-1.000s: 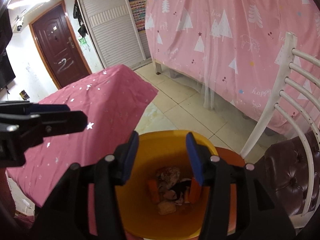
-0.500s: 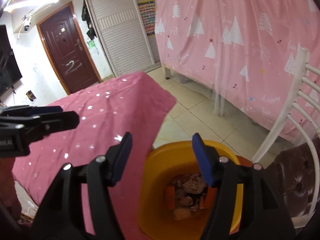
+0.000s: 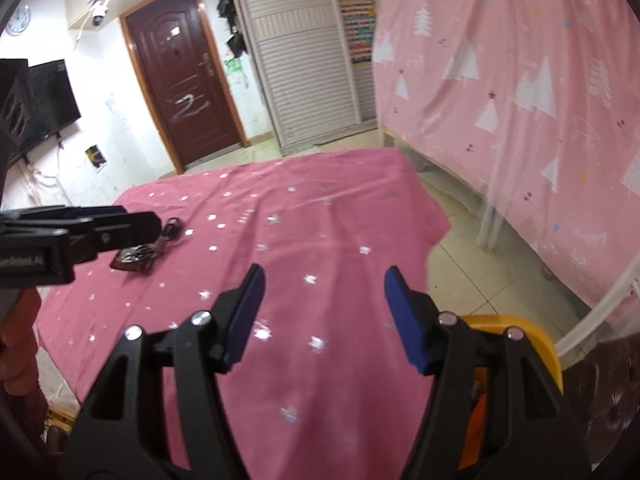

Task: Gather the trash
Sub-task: 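Move both tools back over the brown wrapper and black cable, then grasp the brown chocolate wrapper with the left tool while the right tool grasps the black cable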

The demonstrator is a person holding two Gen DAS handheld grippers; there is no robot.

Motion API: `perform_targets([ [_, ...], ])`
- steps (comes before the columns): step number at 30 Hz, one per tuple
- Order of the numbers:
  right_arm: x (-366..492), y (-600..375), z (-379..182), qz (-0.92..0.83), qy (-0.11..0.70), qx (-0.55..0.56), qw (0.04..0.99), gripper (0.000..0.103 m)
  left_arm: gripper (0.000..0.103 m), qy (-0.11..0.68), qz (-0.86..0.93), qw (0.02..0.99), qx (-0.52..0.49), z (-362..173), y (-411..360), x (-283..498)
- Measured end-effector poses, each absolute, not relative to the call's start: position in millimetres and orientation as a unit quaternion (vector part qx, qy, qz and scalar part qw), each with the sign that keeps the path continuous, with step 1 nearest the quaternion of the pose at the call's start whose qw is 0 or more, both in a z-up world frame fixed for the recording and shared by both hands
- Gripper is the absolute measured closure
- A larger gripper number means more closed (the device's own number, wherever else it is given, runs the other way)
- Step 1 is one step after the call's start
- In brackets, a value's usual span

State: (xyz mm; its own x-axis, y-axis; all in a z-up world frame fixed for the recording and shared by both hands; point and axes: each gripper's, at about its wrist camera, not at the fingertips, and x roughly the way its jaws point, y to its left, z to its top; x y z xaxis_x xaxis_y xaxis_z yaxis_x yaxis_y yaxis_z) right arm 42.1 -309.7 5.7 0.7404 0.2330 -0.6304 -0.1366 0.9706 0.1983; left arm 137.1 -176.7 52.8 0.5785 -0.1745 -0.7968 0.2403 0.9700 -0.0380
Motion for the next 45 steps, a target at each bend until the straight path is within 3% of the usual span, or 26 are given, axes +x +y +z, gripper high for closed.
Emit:
perform_targets([
  [9,59.8,-254.9,9.2,0.147,0.358,0.047,0.921,0.043,0.035,0.440,-0.077,0.895,0.003,55.9,-111.3,147.1],
  [12,67.0,-231.7,10.4,0.168,0.361,0.042,0.916,0.031,0.034,0.440,-0.063,0.896,-0.008,53.5,-90.3,148.3],
  [34,123.5,-135.6,3.9,0.195,0.409,0.011,0.891,0.032,0.033,0.469,-0.040,0.879,-0.080,24.0,4.9,161.2],
  [38,130.7,-128.0,-2.1,0.188,0.420,0.001,0.888,0.040,0.033,0.473,-0.036,0.876,-0.087,20.0,11.7,162.7],
  [42,134.2,-122.7,-7.7,0.177,0.429,-0.014,0.886,0.058,0.033,0.478,-0.030,0.873,-0.096,16.2,20.0,166.1],
  [45,134.4,-117.9,-9.4,0.177,0.430,-0.030,0.885,0.064,0.033,0.481,-0.027,0.871,-0.097,12.9,22.2,167.7],
])
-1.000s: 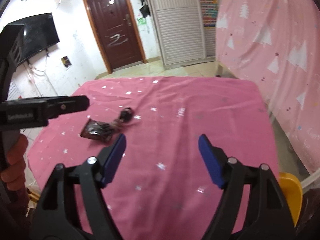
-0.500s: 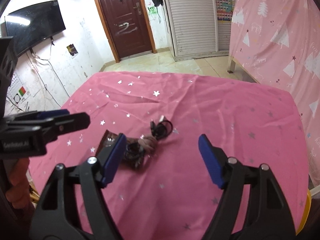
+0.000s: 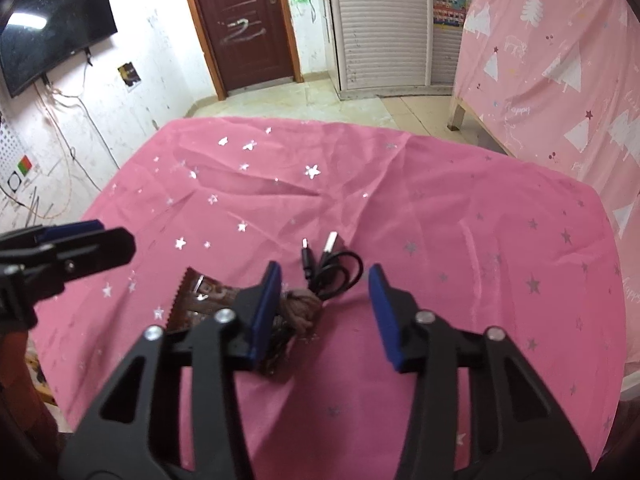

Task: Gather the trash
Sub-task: 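Grasp the brown chocolate wrapper with the left tool while the right tool grasps the black cable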

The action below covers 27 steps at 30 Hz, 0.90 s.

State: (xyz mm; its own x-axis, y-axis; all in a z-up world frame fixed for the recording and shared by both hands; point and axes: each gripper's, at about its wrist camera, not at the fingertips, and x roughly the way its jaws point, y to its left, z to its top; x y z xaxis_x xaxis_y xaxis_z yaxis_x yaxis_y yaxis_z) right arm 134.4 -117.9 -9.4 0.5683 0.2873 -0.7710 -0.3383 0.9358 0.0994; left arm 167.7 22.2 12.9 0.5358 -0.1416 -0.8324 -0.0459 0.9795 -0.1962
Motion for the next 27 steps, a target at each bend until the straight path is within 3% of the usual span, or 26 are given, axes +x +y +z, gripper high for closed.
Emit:
perform_targets([
  [14,138.7,-107.6,-13.8,0.174,0.433,-0.068,0.881,0.064,0.032,0.489,-0.028,0.867,-0.096,7.4,12.4,166.7],
  [18,139.6,-113.1,-12.6,0.173,0.432,-0.060,0.883,0.075,0.032,0.492,-0.028,0.865,-0.094,5.8,10.3,166.4],
  [27,136.4,-170.8,-0.7,0.141,0.416,-0.009,0.898,0.076,0.032,0.512,-0.059,0.854,-0.072,-7.6,-23.6,171.2],
])
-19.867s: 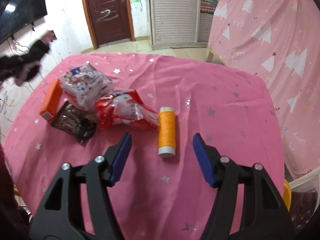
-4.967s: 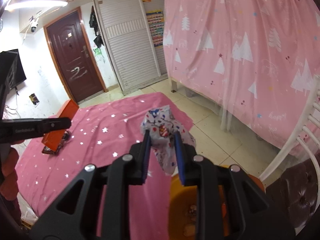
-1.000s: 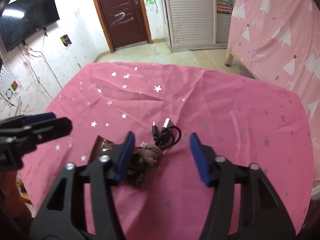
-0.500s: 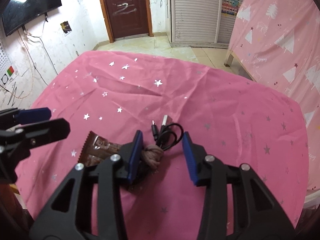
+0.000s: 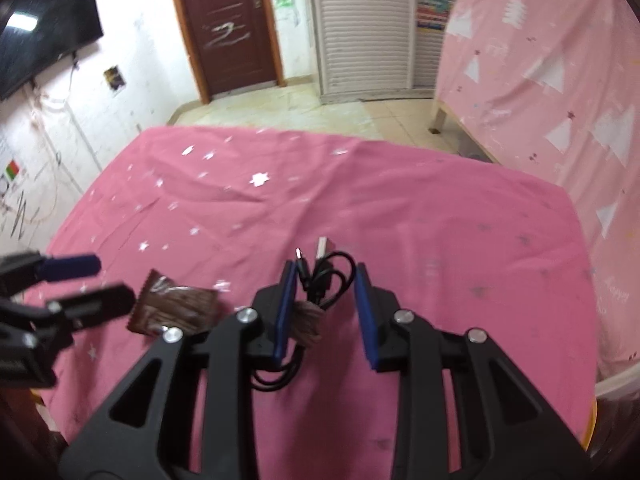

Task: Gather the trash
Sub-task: 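Grasp the brown chocolate wrapper with the left tool while the right tool grasps the black cable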

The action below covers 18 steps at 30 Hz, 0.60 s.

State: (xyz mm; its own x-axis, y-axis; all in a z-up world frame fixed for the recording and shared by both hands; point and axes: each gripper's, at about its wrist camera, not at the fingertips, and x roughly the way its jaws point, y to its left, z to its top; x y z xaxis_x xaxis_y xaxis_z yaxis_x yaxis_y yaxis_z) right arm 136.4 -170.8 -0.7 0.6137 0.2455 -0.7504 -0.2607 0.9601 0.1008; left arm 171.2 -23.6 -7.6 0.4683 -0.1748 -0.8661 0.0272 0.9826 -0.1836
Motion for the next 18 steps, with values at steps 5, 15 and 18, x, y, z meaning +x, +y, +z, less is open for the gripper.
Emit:
perform_targets([
  [5,127.8,-195.5,2.7,0.132,0.408,0.005,0.903,0.076,0.032,0.522,-0.057,0.849,-0.056,-17.7,-49.3,175.6],
  [15,115.8,-224.3,4.9,0.128,0.388,0.026,0.912,0.076,0.032,0.520,-0.024,0.854,-0.025,-24.6,-79.4,183.1],
  [18,111.7,-232.1,4.5,0.127,0.384,0.032,0.914,0.076,0.046,0.509,-0.008,0.861,-0.006,-25.4,-88.7,181.9],
])
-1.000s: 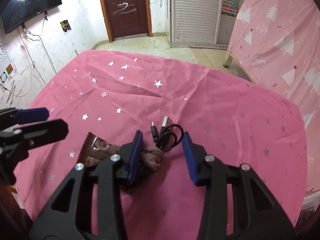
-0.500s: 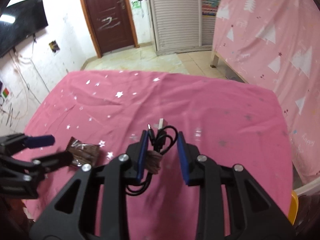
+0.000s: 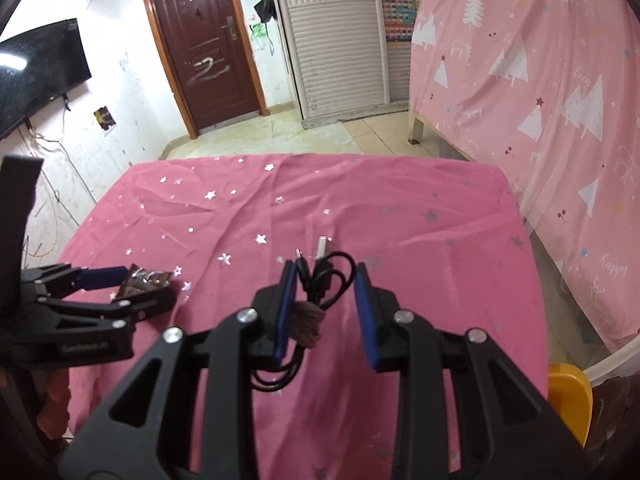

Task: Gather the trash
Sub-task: 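Grasp the brown chocolate wrapper with the left tool while the right tool grasps the black cable, then carry the wrapper and cable over the yellow bin and open both tools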

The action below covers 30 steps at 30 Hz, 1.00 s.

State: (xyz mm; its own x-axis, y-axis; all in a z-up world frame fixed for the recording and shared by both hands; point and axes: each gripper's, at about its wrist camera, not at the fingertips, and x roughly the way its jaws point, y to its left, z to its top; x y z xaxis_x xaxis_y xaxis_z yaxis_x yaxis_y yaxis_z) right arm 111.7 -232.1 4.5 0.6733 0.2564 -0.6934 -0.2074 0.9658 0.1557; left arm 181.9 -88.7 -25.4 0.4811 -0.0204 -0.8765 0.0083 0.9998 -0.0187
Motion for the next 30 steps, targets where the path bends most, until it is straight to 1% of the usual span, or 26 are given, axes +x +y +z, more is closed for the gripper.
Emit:
perform_targets([
  [2,107.1,-236.5,3.9,0.125,0.381,0.034,0.916,0.076,0.050,0.504,-0.006,0.864,0.006,-23.9,-93.7,180.9],
  [5,103.4,-246.6,4.6,0.121,0.377,0.041,0.918,0.076,0.058,0.496,0.001,0.868,0.016,-19.3,-98.4,179.3],
  [10,96.5,-262.8,5.1,0.112,0.369,0.053,0.921,0.076,0.061,0.493,0.003,0.870,0.020,-17.4,-104.8,178.0],
  [12,93.2,-270.3,5.5,0.106,0.365,0.057,0.923,0.076,0.066,0.489,0.003,0.872,0.023,-15.2,-109.9,176.0],
  [23,66.1,-321.2,8.7,0.064,0.349,0.077,0.932,0.076,0.066,0.455,-0.032,0.889,0.048,11.6,-158.7,158.6],
  [30,39.0,-366.0,-0.3,0.026,0.348,0.093,0.932,0.076,0.066,0.446,-0.067,0.890,0.066,21.2,-194.5,144.8],
])
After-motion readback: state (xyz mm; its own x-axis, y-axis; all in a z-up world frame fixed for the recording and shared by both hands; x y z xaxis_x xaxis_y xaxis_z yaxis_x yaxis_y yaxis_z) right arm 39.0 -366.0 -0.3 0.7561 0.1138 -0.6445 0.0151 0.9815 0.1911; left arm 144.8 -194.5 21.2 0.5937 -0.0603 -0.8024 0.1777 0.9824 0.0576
